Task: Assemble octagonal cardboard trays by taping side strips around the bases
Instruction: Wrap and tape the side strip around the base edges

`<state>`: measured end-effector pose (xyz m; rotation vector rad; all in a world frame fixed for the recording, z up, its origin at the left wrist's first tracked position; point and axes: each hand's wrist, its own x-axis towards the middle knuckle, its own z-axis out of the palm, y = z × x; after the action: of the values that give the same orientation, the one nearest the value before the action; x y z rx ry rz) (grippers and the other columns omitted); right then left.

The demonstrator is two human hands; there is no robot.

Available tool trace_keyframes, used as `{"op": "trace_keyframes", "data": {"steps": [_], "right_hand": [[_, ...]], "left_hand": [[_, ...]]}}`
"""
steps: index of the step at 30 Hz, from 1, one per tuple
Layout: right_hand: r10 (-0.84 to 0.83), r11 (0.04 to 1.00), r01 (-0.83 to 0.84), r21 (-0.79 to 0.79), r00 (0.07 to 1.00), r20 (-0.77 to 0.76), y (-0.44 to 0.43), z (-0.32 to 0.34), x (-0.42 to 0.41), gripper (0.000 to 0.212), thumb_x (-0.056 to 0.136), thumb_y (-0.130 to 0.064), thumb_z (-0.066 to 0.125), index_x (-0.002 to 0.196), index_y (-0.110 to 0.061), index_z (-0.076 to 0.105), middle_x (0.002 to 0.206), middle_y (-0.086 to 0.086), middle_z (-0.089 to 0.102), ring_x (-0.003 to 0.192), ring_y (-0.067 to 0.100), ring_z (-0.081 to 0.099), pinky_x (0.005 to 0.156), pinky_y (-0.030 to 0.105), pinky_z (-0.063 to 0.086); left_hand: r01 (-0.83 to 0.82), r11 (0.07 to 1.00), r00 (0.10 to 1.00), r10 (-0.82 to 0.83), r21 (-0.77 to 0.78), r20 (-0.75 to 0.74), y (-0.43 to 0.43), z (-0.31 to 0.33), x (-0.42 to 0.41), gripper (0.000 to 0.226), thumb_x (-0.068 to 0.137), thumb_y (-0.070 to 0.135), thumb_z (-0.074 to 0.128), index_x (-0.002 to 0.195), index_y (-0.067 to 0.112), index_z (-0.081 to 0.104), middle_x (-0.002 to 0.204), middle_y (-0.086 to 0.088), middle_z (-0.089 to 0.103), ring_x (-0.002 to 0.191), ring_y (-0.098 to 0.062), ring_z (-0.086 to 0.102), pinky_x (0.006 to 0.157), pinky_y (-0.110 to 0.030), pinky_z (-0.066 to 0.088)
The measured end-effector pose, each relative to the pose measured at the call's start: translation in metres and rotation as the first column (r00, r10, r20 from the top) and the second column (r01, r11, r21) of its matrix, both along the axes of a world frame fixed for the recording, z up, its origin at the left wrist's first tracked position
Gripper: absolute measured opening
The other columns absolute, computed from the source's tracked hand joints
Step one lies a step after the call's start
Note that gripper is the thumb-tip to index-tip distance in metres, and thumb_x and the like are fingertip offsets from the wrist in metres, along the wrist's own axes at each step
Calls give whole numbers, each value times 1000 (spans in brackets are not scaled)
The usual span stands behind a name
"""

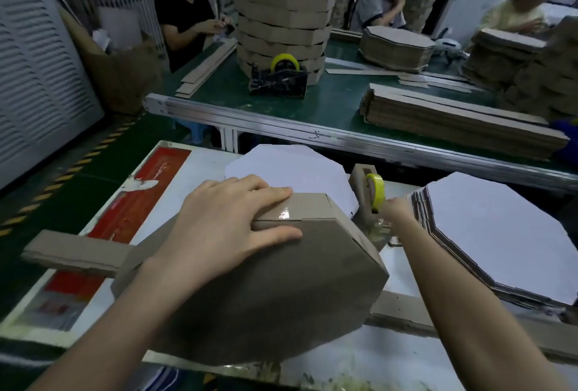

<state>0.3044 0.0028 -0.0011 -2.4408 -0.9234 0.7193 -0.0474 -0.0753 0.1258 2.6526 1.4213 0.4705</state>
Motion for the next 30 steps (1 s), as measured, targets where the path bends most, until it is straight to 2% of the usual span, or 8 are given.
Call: {"op": "trace_keyframes", "data": {"steps": [4,6,10,13,16,21,25,30], "right_hand": [[-3,993,1,-116,1000,-12,7,-26,23,34,91,-16,68,117,0,55,110,24,61,103,38,62,67,35,48],[-44,988,35,-148,998,-54,12,-32,25,27,89,-13,69,107,0,53,90,23,59,81,37,65,51,39,52],[-170,983,163,-86,981,-90,22,-42,30,16,93,-8,62,85,2,52,87,19,57,81,32,61,75,42,55],[-288,942,330,68,894,-343,22,-40,30,15,97,-15,59,99,0,56,88,16,57,78,28,57,72,37,48],[-271,882,435,180,782,-561,12,-38,28,17,96,-13,59,81,-12,50,79,5,53,64,18,52,57,31,44],[-324,744,617,257,669,-669,-17,-58,17,30,89,-10,70,112,6,58,98,16,63,82,25,65,63,28,52],[-337,708,643,292,672,-660,-40,-88,12,27,91,-5,67,107,16,60,113,21,62,105,30,62,92,32,50],[-325,704,624,339,708,-627,-47,-100,20,31,90,-1,66,62,-6,53,87,11,60,70,15,52,70,27,43]], "left_hand": [[-31,1000,999,31,6,11,2,-2,1,84,67,90,17,133,50,49,126,23,58,111,-5,53,79,-25,36],[-41,999,999,41,6,31,3,-2,1,82,68,89,21,131,48,54,121,21,61,107,-7,56,75,-25,34],[-49,999,999,49,-17,4,10,-3,4,83,67,90,19,131,49,53,122,23,60,108,-5,54,76,-25,32],[-51,998,999,51,-25,4,13,-3,5,84,66,90,17,132,50,51,123,23,59,108,-5,54,75,-25,33],[-48,998,999,48,-36,1,15,-5,5,85,66,91,15,132,50,50,123,24,58,108,-5,53,74,-26,33],[-41,999,999,41,-10,20,14,-4,5,81,68,91,20,129,50,54,120,23,62,105,-8,57,70,-27,33],[-29,1000,999,29,0,42,13,-6,5,78,70,88,22,126,48,58,116,22,64,102,-11,60,68,-29,36],[-22,1000,999,21,7,35,11,-5,6,77,72,88,22,126,47,58,114,21,65,100,-10,60,68,-28,35]]}}
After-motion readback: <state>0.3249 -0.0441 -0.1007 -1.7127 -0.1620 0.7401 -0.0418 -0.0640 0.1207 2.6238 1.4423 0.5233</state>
